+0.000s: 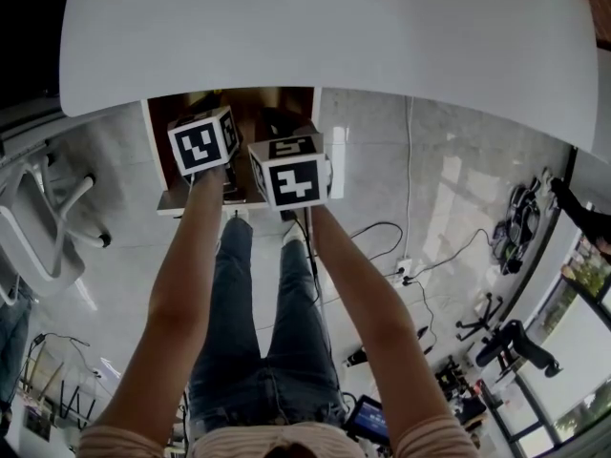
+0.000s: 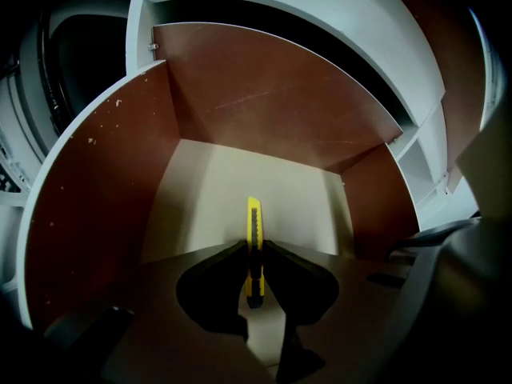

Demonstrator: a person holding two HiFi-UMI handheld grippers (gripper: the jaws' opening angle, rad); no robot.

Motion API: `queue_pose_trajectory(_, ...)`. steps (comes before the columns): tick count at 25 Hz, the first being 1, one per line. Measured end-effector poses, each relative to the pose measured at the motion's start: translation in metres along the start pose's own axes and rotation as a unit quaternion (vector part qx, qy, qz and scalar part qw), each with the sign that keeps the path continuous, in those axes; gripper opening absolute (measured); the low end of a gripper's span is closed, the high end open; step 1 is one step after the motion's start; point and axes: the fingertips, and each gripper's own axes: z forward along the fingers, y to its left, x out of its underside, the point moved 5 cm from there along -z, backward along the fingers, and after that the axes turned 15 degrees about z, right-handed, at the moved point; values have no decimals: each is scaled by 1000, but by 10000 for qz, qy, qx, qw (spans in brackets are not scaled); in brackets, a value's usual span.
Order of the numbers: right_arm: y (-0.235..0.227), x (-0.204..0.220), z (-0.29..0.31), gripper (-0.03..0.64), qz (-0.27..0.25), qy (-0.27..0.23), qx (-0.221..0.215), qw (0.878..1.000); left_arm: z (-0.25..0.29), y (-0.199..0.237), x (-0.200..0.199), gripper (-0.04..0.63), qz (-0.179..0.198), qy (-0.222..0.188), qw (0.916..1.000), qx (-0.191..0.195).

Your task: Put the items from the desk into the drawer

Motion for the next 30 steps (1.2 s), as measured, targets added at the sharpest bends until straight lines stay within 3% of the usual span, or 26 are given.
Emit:
queue_pose_trajectory(10, -4, 1, 2, 17, 63, 120, 36, 9999, 6, -4, 0, 64, 17, 59, 10000, 24)
queue_pose_trajectory(16, -1, 0, 3, 17, 43, 124, 18, 9999, 7, -8, 4, 64, 443, 195, 9988, -109)
queue_pose_trajectory(30, 2, 1, 8, 17, -6, 74, 67, 9999, 8, 0, 5, 92, 182, 106, 9998, -9)
